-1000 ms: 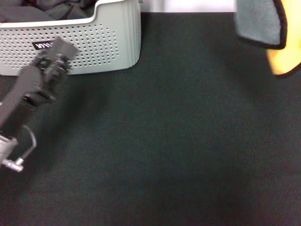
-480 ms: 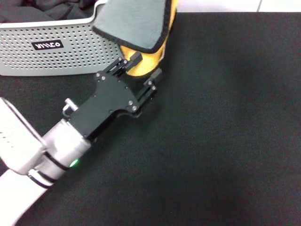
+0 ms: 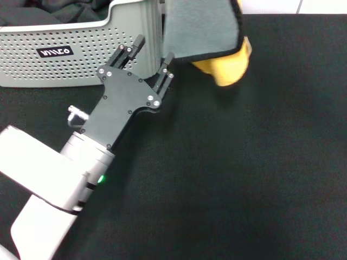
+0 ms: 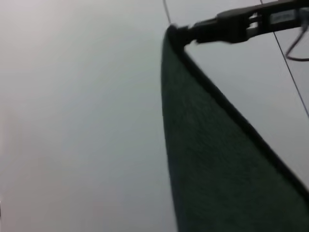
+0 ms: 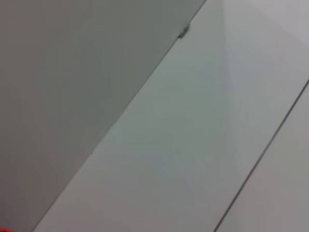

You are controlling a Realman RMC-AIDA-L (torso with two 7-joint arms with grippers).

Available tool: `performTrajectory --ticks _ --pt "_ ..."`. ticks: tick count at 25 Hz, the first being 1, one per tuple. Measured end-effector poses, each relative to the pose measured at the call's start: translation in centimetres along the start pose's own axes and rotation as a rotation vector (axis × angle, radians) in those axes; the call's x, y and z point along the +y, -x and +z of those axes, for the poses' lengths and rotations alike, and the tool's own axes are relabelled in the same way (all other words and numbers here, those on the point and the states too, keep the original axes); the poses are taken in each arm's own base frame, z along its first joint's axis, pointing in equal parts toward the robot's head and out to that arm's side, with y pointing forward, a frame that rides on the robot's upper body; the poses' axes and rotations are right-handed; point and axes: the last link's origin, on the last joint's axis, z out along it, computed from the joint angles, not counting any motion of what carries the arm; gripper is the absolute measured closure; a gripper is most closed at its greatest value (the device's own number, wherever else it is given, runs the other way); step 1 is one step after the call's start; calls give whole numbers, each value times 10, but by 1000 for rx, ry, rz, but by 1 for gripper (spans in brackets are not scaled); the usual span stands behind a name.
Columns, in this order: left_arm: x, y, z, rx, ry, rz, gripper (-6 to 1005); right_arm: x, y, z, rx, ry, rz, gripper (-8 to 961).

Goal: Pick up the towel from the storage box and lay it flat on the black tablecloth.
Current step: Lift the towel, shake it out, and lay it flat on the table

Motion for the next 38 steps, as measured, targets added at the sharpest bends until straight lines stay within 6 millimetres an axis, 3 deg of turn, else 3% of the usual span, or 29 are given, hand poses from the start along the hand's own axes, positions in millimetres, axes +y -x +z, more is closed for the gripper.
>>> performTrajectory --ticks 11,21,27,31,38 --pt "32 -15 6 69 124 5 458 7 -2 11 10 -27 13 943" --pt "26 -19 26 57 6 13 456 26 6 24 -2 -27 13 943" --pt "32 -20 31 36 3 -20 291 36 11 31 -9 -32 6 943" --pt "34 -22 28 33 -13 -41 234 35 9 32 1 -52 -3 943" --pt "19 -17 32 3 -110 -51 133 48 13 31 -5 -35 -14 943"
